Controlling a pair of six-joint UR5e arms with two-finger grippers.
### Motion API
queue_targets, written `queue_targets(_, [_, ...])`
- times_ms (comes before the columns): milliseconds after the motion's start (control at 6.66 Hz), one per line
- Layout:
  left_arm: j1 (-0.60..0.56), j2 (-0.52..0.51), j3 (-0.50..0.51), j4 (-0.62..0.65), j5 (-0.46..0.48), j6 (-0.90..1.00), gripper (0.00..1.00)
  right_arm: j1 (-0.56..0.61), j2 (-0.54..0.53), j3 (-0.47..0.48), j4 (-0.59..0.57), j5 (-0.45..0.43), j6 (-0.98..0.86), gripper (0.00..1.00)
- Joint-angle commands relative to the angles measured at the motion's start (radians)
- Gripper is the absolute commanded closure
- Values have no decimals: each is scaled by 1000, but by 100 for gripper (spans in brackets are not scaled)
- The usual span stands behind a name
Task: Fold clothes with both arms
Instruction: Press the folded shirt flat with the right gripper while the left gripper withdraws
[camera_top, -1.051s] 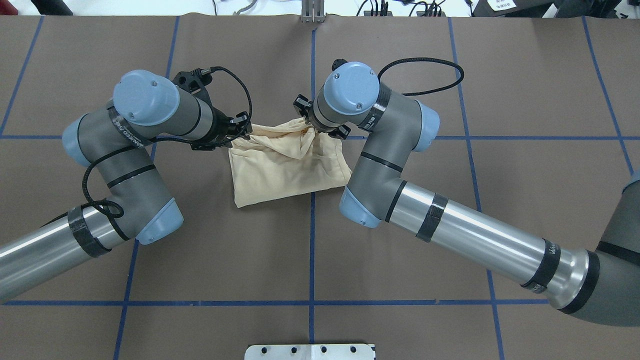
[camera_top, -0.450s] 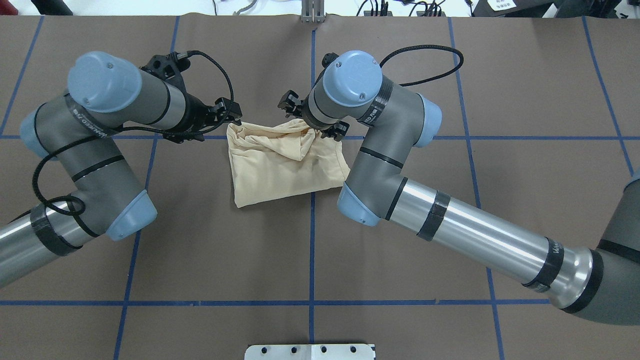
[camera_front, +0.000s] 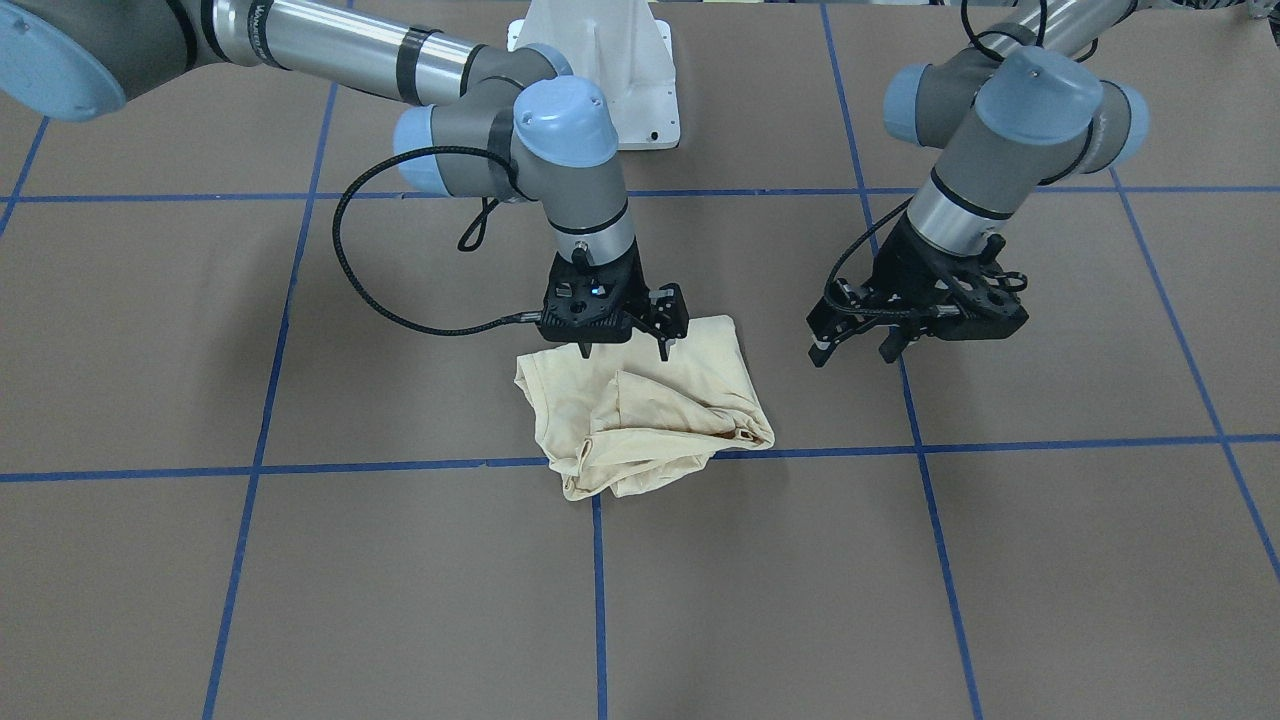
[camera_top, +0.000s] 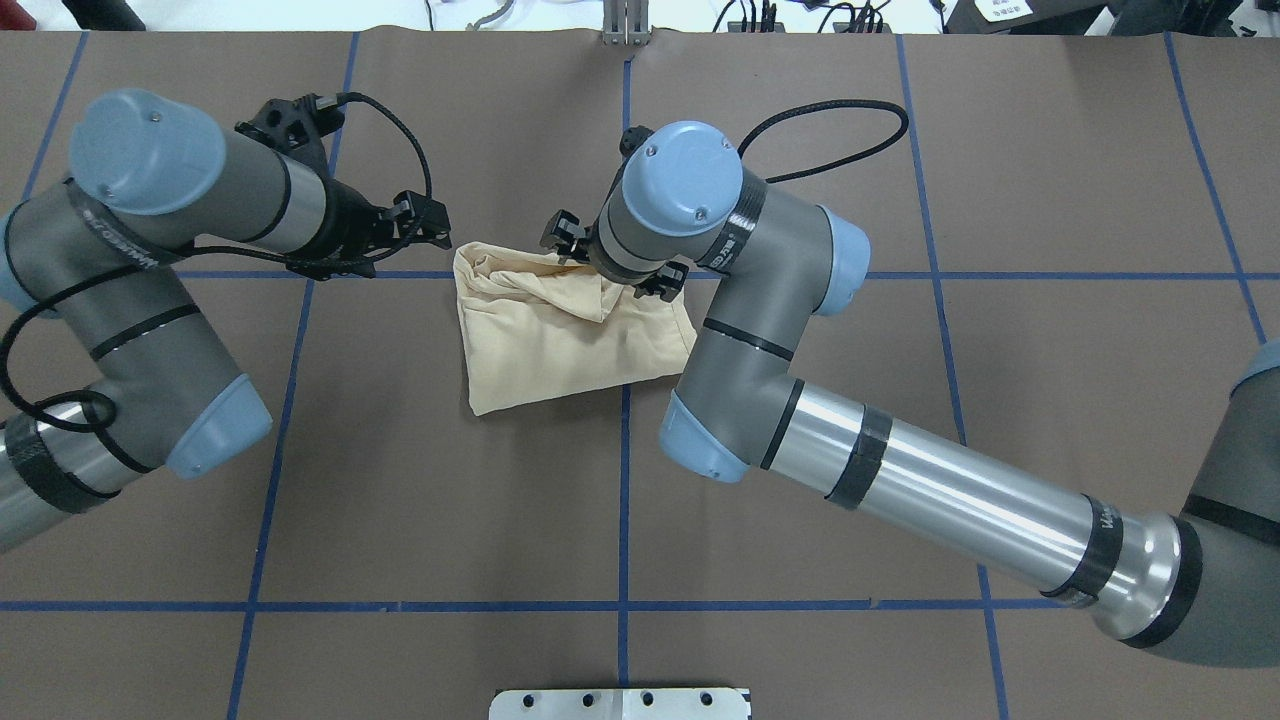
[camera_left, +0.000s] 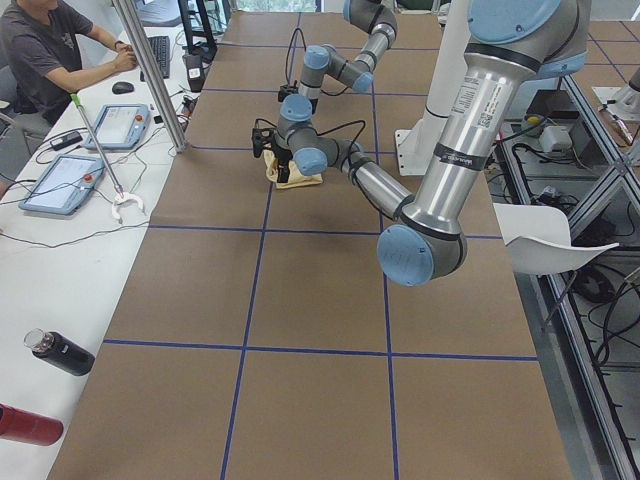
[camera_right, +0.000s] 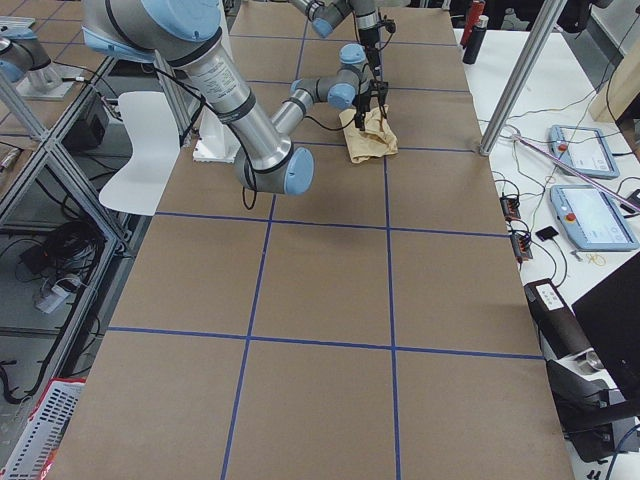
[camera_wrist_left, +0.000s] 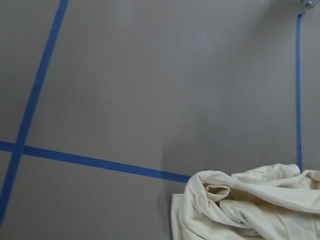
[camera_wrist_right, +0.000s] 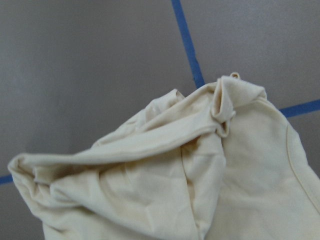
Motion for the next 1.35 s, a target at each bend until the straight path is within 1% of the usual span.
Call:
queue_targets(0, [-20, 18, -1, 0, -7, 19, 0, -58, 6, -8, -44, -85, -168, 0])
queue_targets(150, [-20, 18, 5, 0, -5, 19, 0, -55, 10, -32, -41, -111, -245, 1])
queue_targets(300, [-20, 19, 11, -2, -7, 19, 0, -53, 16, -55, -38, -123, -248, 2])
queue_targets(450, [-20, 19, 13, -2, -5, 19, 0, -53, 68, -135, -33, -151, -247, 2])
queue_targets(600, [-20, 19, 13, -2, -5, 19, 0, -50, 125, -207, -32, -154, -248, 2])
queue_targets(750, [-18, 33, 14, -11, -5, 19, 0, -41, 130, -232, -1, -155, -250, 4])
queue_targets(901, [-20, 33, 16, -11, -5, 19, 0, -23, 139, -284, 58, -155, -252, 5])
queue_targets(1051, [-20, 35, 16, -11, -4, 19, 0, 11, 189, -383, 129, -155, -255, 7])
queue_targets(1201, [-20, 33, 19, -11, -4, 19, 0, 44, 240, -460, 151, -155, -261, 10])
